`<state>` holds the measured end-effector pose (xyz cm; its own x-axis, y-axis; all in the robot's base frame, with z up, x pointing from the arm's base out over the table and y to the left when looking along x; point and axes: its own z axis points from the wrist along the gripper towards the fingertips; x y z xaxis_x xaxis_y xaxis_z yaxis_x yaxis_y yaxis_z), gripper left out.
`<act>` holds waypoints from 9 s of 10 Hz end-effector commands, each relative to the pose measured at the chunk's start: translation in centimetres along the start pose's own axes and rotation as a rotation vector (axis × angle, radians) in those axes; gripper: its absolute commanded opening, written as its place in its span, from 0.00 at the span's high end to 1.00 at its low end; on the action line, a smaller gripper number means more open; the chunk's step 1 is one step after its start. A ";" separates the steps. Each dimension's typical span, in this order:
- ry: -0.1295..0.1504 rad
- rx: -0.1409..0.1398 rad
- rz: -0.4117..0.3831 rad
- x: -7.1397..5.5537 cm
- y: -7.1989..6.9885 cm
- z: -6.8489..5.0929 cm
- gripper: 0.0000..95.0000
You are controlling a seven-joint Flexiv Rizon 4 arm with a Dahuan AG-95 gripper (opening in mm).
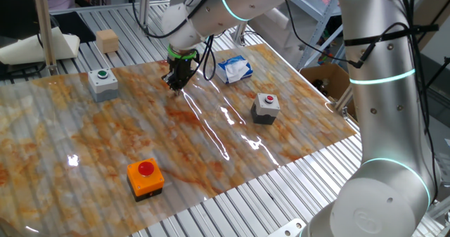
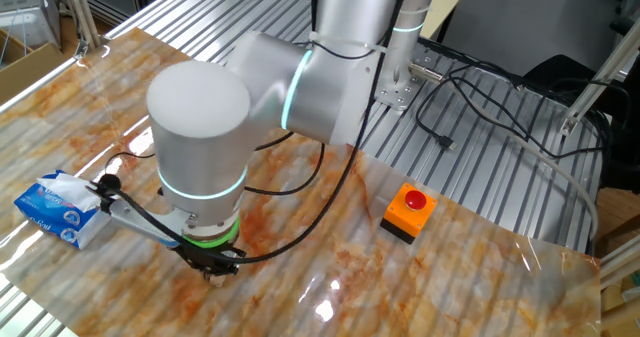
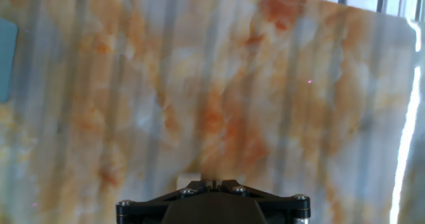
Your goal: Use the gripper to push the small block from left to right
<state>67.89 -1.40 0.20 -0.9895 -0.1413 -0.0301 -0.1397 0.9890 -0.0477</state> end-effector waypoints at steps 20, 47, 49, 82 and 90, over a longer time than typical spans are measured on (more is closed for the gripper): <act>-0.044 0.067 -0.034 0.2 1.5 -1.4 1.00; 0.065 0.055 0.158 -1.4 6.6 -4.1 1.00; 0.103 0.051 0.110 -1.6 4.9 -6.1 1.00; 0.097 -0.103 0.271 1.8 1.8 -14.8 0.60; 0.097 -0.118 0.271 1.8 1.9 -14.8 0.60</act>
<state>65.32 0.80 14.82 -0.9895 0.1269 0.0692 0.1313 0.9892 0.0646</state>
